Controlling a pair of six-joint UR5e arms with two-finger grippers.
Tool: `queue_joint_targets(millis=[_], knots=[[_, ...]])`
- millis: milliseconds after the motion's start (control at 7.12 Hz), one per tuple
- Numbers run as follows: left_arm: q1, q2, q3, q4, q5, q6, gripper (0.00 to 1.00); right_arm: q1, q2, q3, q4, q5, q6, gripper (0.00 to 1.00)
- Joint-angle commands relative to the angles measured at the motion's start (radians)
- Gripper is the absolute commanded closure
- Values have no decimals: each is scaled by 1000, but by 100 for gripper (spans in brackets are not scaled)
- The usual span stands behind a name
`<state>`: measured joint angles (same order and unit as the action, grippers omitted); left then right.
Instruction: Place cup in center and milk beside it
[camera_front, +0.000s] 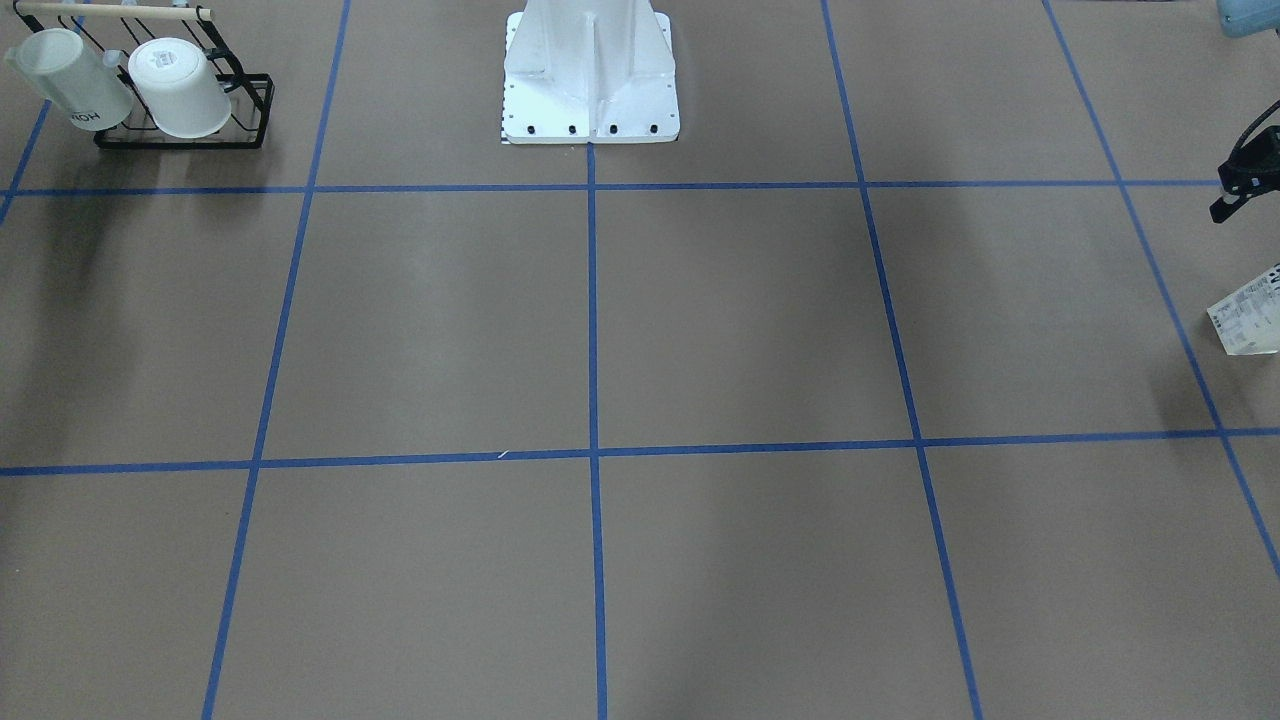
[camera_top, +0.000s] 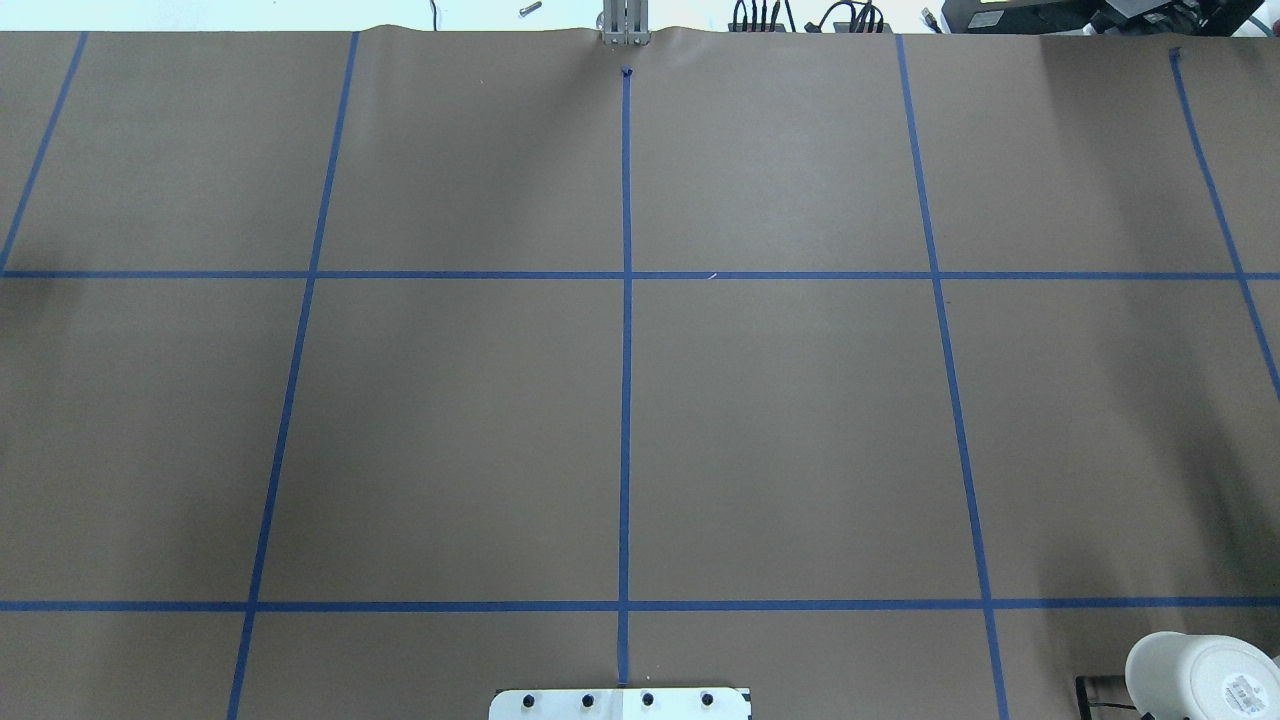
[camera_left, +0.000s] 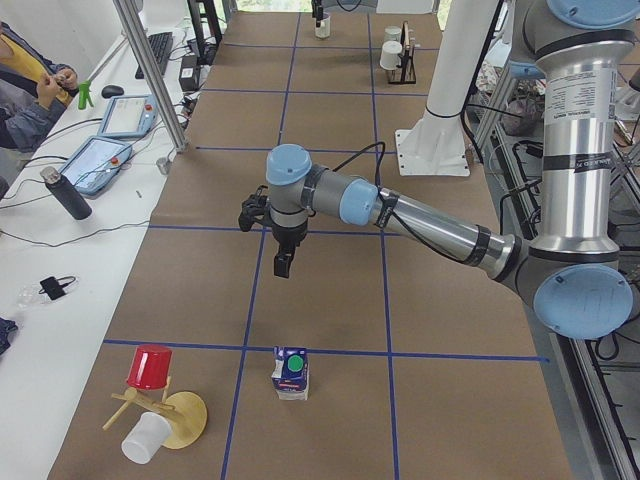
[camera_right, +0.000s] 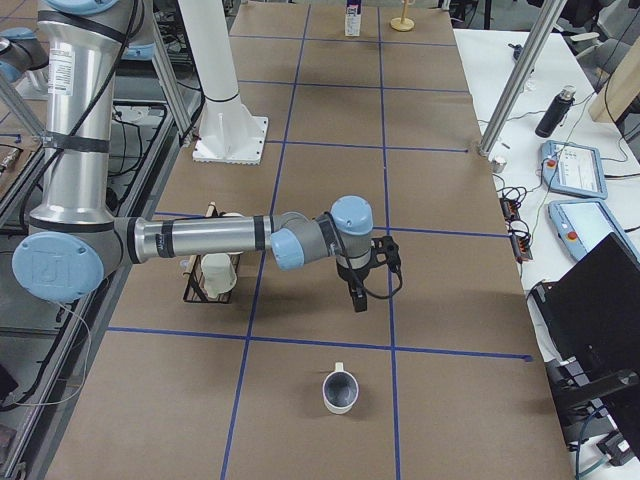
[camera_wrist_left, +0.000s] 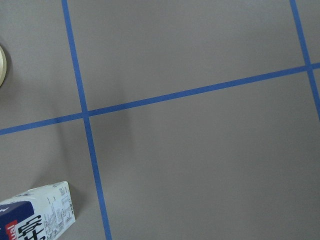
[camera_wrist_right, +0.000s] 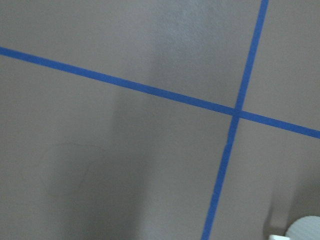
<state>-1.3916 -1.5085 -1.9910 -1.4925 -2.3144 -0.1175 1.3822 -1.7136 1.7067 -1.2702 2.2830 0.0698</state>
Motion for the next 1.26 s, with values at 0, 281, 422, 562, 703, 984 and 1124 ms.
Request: queue_joint_targets(millis=[0,281,422,562,703,984,1124], knots=[[2,-1,9,0,1,-1,2,137,56,-234,28,52,-308,0],[2,-2,8,0,7,-1,2,181,88,-285,26,41,-334,0],[2,-4,9,0,7,-1,2,211,89,-318,22,40,-346,0],[2,-4,15,0,7,-1,2,228,116,-361,6,39,-338,0],[2,-4,15,0,7,-1,2,241,162,-442,-4,35,-331,0],[2,-1,5,0,7,-1,2,245,157,-469,3,-16,-241,0],[0,-1,8,0,7,-1,2,247,152,-470,2,-16,-226,0]])
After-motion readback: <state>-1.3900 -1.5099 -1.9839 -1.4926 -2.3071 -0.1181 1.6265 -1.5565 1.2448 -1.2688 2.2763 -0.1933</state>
